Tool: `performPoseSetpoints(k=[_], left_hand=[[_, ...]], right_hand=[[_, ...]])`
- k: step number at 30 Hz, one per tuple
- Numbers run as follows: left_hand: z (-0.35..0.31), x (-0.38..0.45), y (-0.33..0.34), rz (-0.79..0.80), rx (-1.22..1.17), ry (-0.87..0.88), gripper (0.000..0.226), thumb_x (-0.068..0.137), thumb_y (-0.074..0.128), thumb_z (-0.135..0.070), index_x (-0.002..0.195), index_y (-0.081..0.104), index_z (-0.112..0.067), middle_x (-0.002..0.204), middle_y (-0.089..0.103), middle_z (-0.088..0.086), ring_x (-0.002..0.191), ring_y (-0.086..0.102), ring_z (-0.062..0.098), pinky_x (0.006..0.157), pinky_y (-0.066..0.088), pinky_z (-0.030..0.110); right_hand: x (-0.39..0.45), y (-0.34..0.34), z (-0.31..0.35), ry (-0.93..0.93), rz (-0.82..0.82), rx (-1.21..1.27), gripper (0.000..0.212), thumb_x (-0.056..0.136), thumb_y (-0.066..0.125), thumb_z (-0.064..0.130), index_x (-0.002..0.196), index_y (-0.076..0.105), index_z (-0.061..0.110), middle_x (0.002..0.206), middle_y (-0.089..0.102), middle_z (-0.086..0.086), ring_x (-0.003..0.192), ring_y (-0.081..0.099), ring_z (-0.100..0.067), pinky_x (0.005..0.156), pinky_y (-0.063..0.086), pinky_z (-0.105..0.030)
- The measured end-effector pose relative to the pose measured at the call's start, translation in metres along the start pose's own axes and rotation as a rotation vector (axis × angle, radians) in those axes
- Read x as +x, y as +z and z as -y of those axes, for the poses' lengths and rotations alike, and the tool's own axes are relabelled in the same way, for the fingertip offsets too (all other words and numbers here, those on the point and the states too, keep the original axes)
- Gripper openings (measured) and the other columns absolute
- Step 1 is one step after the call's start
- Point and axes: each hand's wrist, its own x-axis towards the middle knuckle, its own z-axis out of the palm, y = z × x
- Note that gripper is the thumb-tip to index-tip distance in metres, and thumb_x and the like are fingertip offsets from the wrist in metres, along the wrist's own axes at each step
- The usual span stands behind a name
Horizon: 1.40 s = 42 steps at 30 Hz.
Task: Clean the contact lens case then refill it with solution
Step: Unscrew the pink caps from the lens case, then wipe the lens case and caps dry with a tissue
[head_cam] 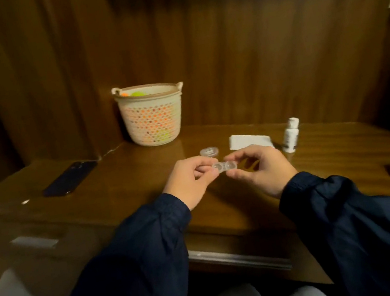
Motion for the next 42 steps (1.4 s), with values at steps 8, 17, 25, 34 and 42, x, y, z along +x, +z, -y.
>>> performPoseSetpoints(k=[8,17,25,34,42], left_hand=[[0.014,0.056,0.088,0.204,0.229,-0.019,0.014,0.097,0.074,-0.029,0.109,0.080,-0.035,0.091,0.074,-0.012,0.080,0.066,0.013,0.085,0.063,0.041],[0.047,0.091,0.107,0.178,0.289,-0.033,0.016,0.096,0.074,-0.038,0.111,0.080,-0.041,0.097,0.062,-0.018,0.076,0.054,0.002,0.072,0.048,0.027],[0.045,0.089,0.108,0.160,0.302,-0.034,0.031,0.098,0.072,-0.040,0.128,0.074,-0.036,0.100,0.060,-0.022,0.077,0.054,-0.001,0.075,0.048,0.027],[0.020,0.122,0.094,0.042,0.192,-0.033,0.032,0.106,0.058,-0.034,0.138,0.060,-0.033,0.114,0.062,-0.014,0.101,0.062,0.017,0.095,0.058,0.047],[0.029,0.190,0.118,0.056,0.077,-0.164,0.073,0.104,0.051,0.002,0.165,0.023,-0.027,0.150,0.054,-0.003,0.129,0.057,0.011,0.104,0.051,0.030]], right_hand=[[-0.007,-0.023,-0.098,0.187,-0.051,-0.126,0.026,0.087,0.086,0.037,0.112,0.079,0.035,0.106,0.073,0.026,0.115,0.060,0.010,0.107,0.050,-0.039],[0.031,-0.012,-0.126,0.320,0.040,-0.178,0.017,0.088,0.079,0.054,0.100,0.075,0.043,0.100,0.072,0.023,0.113,0.063,-0.017,0.106,0.049,-0.054],[0.026,-0.014,-0.111,0.312,-0.026,-0.158,0.027,0.090,0.080,0.048,0.114,0.071,0.040,0.107,0.070,0.018,0.106,0.064,-0.008,0.101,0.054,-0.044],[0.063,-0.038,-0.116,0.280,-0.253,-0.039,0.029,0.110,0.045,0.026,0.089,0.066,0.023,0.086,0.073,0.005,0.070,0.068,0.004,0.059,0.048,-0.014],[0.163,-0.035,-0.125,0.309,0.036,-0.299,0.025,0.107,0.059,0.027,0.086,0.070,0.020,0.092,0.075,0.003,0.084,0.072,-0.018,0.075,0.056,-0.031]])
